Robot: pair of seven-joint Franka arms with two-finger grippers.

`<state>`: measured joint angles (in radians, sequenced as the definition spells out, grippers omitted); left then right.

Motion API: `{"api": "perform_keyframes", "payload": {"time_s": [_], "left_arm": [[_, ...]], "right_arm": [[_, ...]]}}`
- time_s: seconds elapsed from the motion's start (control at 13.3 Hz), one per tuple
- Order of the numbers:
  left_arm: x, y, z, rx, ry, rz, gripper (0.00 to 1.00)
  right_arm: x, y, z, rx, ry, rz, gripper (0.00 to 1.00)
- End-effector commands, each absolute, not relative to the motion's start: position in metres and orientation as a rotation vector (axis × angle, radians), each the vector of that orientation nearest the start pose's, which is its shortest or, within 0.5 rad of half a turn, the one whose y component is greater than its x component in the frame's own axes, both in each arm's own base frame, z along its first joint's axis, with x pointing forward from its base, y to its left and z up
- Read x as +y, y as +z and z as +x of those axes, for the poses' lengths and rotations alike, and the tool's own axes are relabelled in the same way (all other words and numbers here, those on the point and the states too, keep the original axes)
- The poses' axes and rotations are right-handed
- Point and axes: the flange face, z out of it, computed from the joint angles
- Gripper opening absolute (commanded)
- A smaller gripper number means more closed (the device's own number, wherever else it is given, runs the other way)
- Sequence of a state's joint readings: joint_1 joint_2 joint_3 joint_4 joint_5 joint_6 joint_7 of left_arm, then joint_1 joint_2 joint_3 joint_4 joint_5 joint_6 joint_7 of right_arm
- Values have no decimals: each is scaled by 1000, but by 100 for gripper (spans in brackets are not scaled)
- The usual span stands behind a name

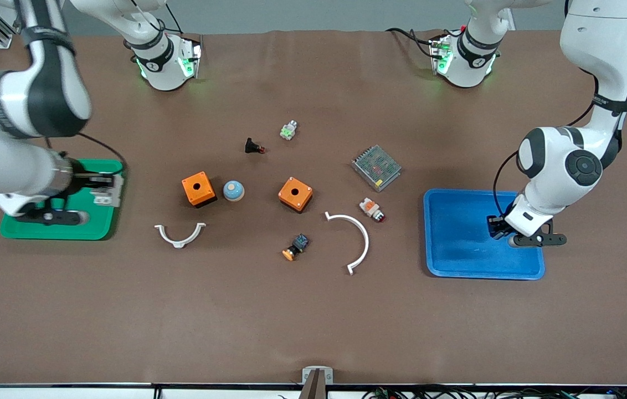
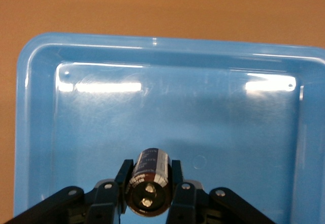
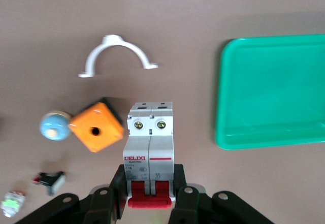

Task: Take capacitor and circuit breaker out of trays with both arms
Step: 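Carry the breaker toward the orange cube while the left gripper carries the capacitor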

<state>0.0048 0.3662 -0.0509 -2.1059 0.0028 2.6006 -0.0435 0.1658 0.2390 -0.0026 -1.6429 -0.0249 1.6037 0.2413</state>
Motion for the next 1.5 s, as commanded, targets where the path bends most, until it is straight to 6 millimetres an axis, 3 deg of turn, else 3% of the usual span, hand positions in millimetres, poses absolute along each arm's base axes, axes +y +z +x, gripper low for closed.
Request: {"api": "perform_keyframes", "payload": {"time_s": [0.0,0.08,0.23,0.6,1.13,1.43], "left_arm": [[-52,282,587,19,-198,-3169,0],[-69,291,584,18,-187,-3180,0],[-97,306,580,11,-209,-3197,0],[-171,313,560,-89,-157,-3241,0],[-262,309,524,-218,-89,-3257,0],[-286,300,510,-234,-59,-3248,0]], "right_arm": [[166,440,594,178,386,-3206,21],[193,426,593,189,379,-3178,21],[225,399,595,158,364,-3145,21],[278,337,598,70,295,-3146,21],[319,262,592,18,261,-3130,21],[323,240,591,32,275,-3120,22]]}}
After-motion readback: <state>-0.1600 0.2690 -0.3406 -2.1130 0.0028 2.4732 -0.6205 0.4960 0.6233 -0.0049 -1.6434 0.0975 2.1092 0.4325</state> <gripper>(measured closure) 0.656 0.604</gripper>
